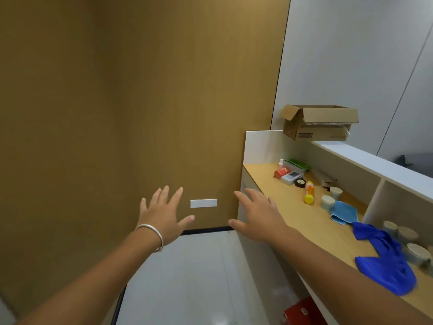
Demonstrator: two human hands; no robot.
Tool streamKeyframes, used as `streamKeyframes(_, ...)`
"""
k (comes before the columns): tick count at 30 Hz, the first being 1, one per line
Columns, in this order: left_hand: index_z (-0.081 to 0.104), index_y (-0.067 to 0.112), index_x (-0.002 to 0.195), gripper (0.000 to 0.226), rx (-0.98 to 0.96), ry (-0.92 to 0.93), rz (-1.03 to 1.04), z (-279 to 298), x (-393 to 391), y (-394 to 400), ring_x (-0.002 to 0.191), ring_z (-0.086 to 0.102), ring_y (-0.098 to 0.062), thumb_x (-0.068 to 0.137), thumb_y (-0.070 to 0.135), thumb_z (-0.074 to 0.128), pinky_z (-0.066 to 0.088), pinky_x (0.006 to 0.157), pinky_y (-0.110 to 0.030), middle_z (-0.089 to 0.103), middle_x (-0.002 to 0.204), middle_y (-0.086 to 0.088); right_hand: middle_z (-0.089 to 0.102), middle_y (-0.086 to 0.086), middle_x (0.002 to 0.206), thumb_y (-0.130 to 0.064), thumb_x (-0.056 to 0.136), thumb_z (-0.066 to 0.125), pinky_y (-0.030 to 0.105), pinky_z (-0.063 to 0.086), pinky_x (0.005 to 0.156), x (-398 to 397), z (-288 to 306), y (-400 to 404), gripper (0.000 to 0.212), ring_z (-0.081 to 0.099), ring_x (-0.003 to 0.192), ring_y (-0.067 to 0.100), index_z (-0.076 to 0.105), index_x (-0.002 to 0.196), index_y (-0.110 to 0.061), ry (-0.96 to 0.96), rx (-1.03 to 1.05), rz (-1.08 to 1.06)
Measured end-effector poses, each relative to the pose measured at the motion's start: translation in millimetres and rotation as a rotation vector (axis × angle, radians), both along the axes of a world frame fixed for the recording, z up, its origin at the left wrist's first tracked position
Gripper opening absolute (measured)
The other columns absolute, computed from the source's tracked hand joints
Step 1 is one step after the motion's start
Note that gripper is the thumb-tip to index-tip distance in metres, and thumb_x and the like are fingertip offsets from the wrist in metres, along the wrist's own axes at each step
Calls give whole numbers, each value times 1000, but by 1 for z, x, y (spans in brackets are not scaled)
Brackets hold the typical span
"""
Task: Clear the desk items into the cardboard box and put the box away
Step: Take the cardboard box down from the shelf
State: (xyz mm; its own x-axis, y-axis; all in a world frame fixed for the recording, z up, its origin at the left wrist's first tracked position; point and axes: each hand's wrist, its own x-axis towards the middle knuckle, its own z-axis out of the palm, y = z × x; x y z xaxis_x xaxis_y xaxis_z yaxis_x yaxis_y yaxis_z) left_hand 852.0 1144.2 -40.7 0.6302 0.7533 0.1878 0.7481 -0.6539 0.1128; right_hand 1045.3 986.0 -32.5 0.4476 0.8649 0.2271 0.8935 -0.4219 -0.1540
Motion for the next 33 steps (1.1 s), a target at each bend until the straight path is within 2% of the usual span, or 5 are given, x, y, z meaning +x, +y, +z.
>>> streamKeyframes(9,1,38,151,81,-41,27,-93,-8,140,172,148,-4,-20,85,72,33,2,118,-52,-1,162,-2,13,-1,160,-68,84,47,54,8,118,121,-23,164,82,7,147,19,12,151,-36,20,-38,-63)
streamKeyframes(22,2,39,151,83,-78,78,-110,-39,358,328,148,-4,-19,83,73,37,2,118,-52,0,162,-1,16,0,159,-71,82,47,54,8,116,342,-56,327,82,12,146,20,15,150,-36,24,-21,-89)
streamKeyframes(28,2,39,151,82,-72,90,-119,-35,482,385,148,-2,-19,84,73,36,4,118,-52,1,162,-1,19,1,158,-70,83,47,54,12,116,464,-55,377,81,15,145,21,16,150,-35,18,-20,-90)
streamKeyframes(33,3,39,151,82,-98,93,-198,-42,574,416,148,-2,-19,84,72,38,4,118,-52,2,162,-2,20,0,158,-68,84,48,54,14,115,543,-52,403,78,18,145,23,20,149,-35,35,-28,-169)
